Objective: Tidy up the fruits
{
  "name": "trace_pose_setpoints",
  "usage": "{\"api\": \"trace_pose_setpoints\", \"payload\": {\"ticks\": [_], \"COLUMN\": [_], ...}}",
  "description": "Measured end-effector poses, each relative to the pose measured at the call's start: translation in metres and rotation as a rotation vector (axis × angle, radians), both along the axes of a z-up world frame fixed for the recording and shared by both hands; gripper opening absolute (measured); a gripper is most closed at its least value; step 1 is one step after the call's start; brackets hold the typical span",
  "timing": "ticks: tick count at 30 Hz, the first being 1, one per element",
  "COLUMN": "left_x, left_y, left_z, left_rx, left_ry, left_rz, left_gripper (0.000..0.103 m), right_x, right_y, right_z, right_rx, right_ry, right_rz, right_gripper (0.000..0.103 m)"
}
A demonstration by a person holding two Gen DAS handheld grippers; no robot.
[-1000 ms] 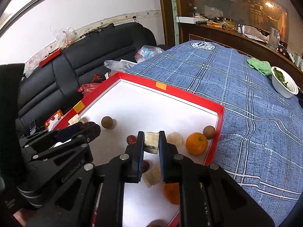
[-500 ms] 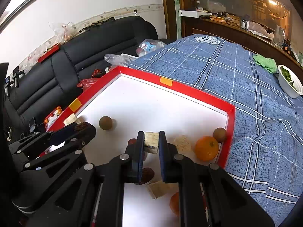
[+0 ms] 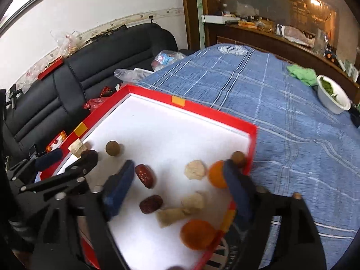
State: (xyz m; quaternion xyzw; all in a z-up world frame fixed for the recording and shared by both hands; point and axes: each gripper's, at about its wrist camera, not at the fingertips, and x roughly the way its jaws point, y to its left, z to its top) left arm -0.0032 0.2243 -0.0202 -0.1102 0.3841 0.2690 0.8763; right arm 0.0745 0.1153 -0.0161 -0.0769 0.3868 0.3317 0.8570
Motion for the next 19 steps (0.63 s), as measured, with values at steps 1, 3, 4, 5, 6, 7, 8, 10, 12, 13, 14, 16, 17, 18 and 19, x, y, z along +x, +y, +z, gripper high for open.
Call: {"api": "trace_pose_setpoints", "payload": {"ticks": [1,3,4,5,6,7,8,10,12,13,14,16,17,18,19], "left_x": [-0.003,-0.010,-0.014,-0.016,-0.018,-0.021,-0.025,-0.027,-0.029,-0.029,-0.030,-0.031,-0.031,-0.032,-0.031], "left_y": [-0.004,-0.014,-0.019,-0.021,-0.025,-0.027,-0.029,-0.031,-0.033,-0.035,-0.036,-0.039,-0.039,-0.039,-0.039], "left_z": [0.003,0.010,0.014,0.016,0.018,0.019,0.022,0.023,0.024,0.024,0.024,0.024,0.024,0.024,0.024], "left_rx": [0.009,0.023,0.035,0.043,0.045,0.045,0.040,0.020,0.007,0.022,0.031,0.044,0.049,0.048,0.047], "left_ry": [-0.016,-0.029,-0.035,-0.035,-0.030,-0.034,-0.050,-0.061,-0.074,-0.072,-0.071,-0.066,-0.062,-0.060,-0.058], "left_rz": [-0.008,-0.026,-0.027,-0.023,-0.017,-0.014,-0.012,-0.021,-0.035,-0.025,-0.017,-0.012,-0.008,-0.008,-0.007], "left_gripper": [0.080,0.083,0.088,0.099,0.102,0.102,0.102,0.103,0.103,0.103,0.103,0.103,0.103,0.103,0.103], "right_x": [-0.002,-0.007,-0.012,-0.016,-0.020,-0.025,-0.030,-0.040,-0.049,-0.052,-0.055,-0.059,-0.061,-0.063,-0.064], "right_y": [-0.005,-0.013,-0.020,-0.026,-0.032,-0.037,-0.042,-0.050,-0.057,-0.061,-0.065,-0.070,-0.072,-0.073,-0.074], "right_z": [0.004,0.011,0.016,0.020,0.024,0.028,0.030,0.036,0.040,0.041,0.042,0.043,0.043,0.043,0.043], "right_rx": [0.000,-0.005,-0.008,-0.010,-0.005,0.000,-0.003,-0.007,-0.010,-0.011,-0.011,-0.011,-0.012,-0.011,-0.007], "right_ry": [-0.014,-0.037,-0.055,-0.065,-0.074,-0.086,-0.097,-0.120,-0.146,-0.152,-0.155,-0.159,-0.161,-0.162,-0.161], "right_rz": [0.007,0.021,0.036,0.041,0.054,0.072,0.083,0.107,0.119,0.123,0.126,0.129,0.129,0.128,0.127], "right_gripper": [0.099,0.103,0.103,0.103,0.103,0.103,0.103,0.103,0.103,0.103,0.103,0.103,0.103,0.103,0.103]}}
